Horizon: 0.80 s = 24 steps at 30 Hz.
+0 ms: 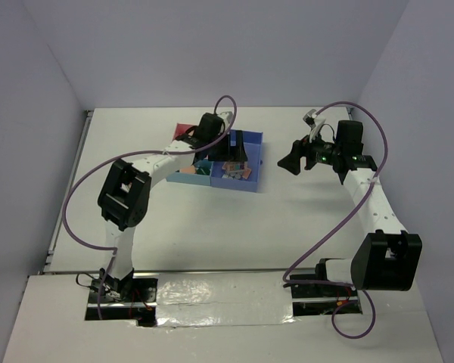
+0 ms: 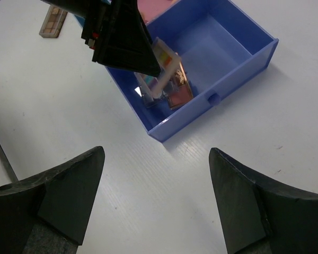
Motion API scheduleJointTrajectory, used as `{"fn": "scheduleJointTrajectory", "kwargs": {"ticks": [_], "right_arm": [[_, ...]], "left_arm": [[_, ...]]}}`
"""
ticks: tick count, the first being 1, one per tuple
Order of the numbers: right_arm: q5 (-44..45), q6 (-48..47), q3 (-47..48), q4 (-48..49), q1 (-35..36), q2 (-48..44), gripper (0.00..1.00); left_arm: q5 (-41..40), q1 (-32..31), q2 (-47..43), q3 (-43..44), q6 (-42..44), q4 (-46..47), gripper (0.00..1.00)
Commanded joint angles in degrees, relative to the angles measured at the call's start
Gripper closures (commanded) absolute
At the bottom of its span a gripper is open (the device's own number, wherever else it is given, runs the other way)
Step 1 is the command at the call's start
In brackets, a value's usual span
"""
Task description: Organize the makeup
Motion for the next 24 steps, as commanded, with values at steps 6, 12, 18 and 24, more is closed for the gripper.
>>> {"fn": "scheduleJointTrajectory", "kwargs": {"ticks": [6,12,18,24], "right_arm": [[0.1,-0.2,0.7,2.0,-0.4,-1.3,0.12],[0.2,-0.3,1.0,1.6,-0.4,-1.4,0.12],[0.5,-0.7,0.9,1.4,-0.3,-1.6,0.13],[0.4,-0.6,1.3,1.2,-0.3,-0.8,0.13]], "left_arm": [[-0.1,-0.4,-2.2,1.7,1.4,1.4,0.01],[-1.1,-0.3,-7.0,0.2,1.6,1.3,0.03],[-4.9,1.8,-20.9,-11.2,1.3,3.4,0.24],[-6.9,8.0,-37.0,-28.1,-1.0,4.2,0.62]]}}
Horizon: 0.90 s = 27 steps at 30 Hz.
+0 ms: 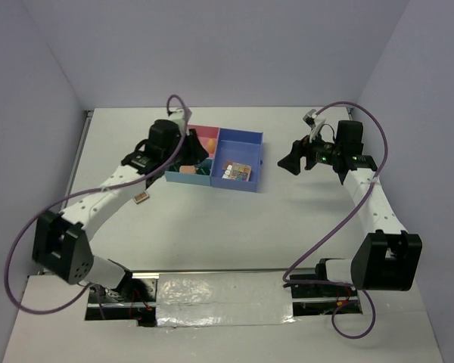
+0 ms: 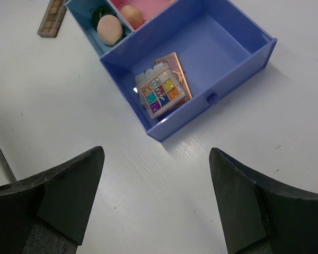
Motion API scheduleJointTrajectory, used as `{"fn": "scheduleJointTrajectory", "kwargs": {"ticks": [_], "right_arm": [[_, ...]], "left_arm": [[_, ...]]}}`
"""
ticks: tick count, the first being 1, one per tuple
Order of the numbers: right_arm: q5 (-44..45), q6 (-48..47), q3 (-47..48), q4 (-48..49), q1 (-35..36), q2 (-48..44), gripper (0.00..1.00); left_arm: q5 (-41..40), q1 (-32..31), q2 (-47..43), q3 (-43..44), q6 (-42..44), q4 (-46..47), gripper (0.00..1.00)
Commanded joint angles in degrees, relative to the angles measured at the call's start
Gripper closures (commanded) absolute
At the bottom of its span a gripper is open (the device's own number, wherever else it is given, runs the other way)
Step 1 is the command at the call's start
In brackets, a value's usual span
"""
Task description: Organize the makeup
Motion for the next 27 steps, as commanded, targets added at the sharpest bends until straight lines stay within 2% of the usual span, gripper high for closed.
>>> {"fn": "scheduleJointTrajectory", "kwargs": {"ticks": [1,4,5,7,8,11,15,27], "right_arm": [[-0.1,-0.3,1.3,1.3,-0.3,-0.6,0.13],[-0.3,-0.3,1.3,1.3,-0.3,-0.3,0.13],[-0.2,-0.3,1.4,1.3,-0.2,-0.2,0.13],[-0.3,-0.1,1.4,1.3,-0.2,0.0,0.13],[-0.4,0.0,1.4,1.4,-0.2,0.1,0.13],[-0.4,0.2,1.5,1.6,-0.1,0.5,0.13],[-0.5,0.3,2.7,1.0,0.1,1.5,0.13],[-0.4,0.3,1.7,1.6,0.2,0.7,0.13]], "left_arm": [[-2.1,4.7,-5.7,-7.2,-1.3,0.5,0.61],[-4.0,9.6,-11.6,-13.0,-1.6,-2.6,0.53],[-4.8,12.1,-14.4,-14.2,-1.7,-3.4,0.38],[-7.8,14.4,-17.8,-17.2,-2.1,-6.9,0.22],[-8.4,15.7,-18.4,-17.9,-2.2,-8.1,0.11],[-9.4,20.3,-18.9,-19.4,-1.8,-12.0,0.04],[-9.5,24.5,-16.8,-20.3,-1.0,-13.5,0.03],[-16.1,25.2,-3.1,-14.9,1.5,-13.7,0.04]]}}
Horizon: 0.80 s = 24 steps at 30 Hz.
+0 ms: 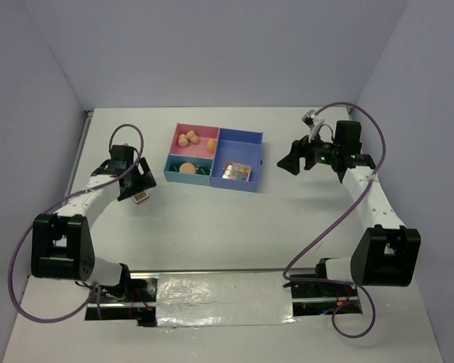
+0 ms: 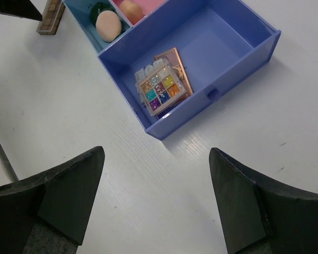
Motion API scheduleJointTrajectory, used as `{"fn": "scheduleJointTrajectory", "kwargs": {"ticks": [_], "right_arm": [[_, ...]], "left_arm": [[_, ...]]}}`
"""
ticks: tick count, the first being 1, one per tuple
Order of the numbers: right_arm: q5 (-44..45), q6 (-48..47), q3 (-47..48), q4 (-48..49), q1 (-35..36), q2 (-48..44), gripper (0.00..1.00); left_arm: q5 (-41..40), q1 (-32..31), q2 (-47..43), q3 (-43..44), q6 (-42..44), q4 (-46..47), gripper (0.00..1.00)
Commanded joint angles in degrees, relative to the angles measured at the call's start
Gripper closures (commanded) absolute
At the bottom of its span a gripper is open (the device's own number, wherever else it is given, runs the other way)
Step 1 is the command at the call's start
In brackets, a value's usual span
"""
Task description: Organize the makeup
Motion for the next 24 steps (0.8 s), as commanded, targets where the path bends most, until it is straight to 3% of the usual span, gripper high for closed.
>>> {"fn": "scheduleJointTrajectory", "kwargs": {"ticks": [1,12,24], "right_arm": [[-0.3,0.1,1.6,1.6,0.2,-0.9,0.13],[0.2,-0.1,0.8,1.9,0.1,-1.6,0.13],[0.4,-0.3,0.9,1.9,0.1,-1.7,0.13]], "left_arm": [[-3.6,0.3,3.5,4.2,1.5,-0.5,0.05],[-8.9,0.5,15.0,10.6,0.7,-2.9,0.09],[-11.3,1.0,21.6,14.4,-0.5,-4.1,0.10]]}}
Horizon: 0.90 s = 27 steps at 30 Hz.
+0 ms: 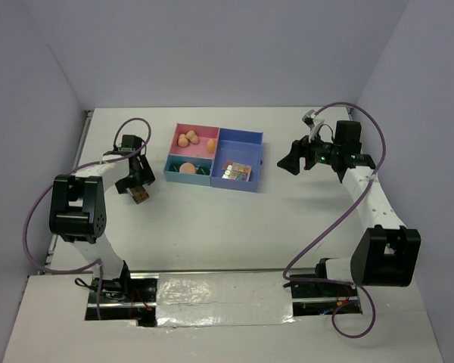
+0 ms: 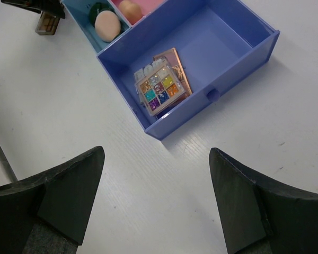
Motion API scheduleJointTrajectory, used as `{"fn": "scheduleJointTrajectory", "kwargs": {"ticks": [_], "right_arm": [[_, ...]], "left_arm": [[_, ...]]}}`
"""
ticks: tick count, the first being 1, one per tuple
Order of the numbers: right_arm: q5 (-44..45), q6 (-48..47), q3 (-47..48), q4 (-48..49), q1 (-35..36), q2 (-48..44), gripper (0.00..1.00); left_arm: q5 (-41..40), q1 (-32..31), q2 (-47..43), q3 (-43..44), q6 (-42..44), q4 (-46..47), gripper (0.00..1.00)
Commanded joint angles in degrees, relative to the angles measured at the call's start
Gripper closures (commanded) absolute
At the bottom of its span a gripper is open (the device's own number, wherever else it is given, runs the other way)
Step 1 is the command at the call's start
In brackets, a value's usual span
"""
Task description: Organize the makeup
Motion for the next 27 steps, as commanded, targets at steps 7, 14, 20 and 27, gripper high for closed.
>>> {"fn": "scheduleJointTrajectory", "kwargs": {"ticks": [7,14,20,27], "right_arm": [[0.2,-0.3,1.1,1.7,0.1,-1.2,0.13],[0.3,-0.3,1.1,1.6,0.1,-1.1,0.13],[0.4,-0.4,1.2,1.5,0.1,-1.4,0.13],[0.1,-0.4,1.6,1.5,0.1,-1.1,0.13]], "left_arm": [[-2.1,0.9,3.2,1.6,-1.4,-0.5,0.17],[-1.7,1.0,3.0,0.6,-2.0,0.3,0.49],[1.0,1.1,-2.0,-1.7,-2.2,0.4,0.99],[15.4,-0.3,-20.6,-8.7,2.9,4.7,1.00]]}}
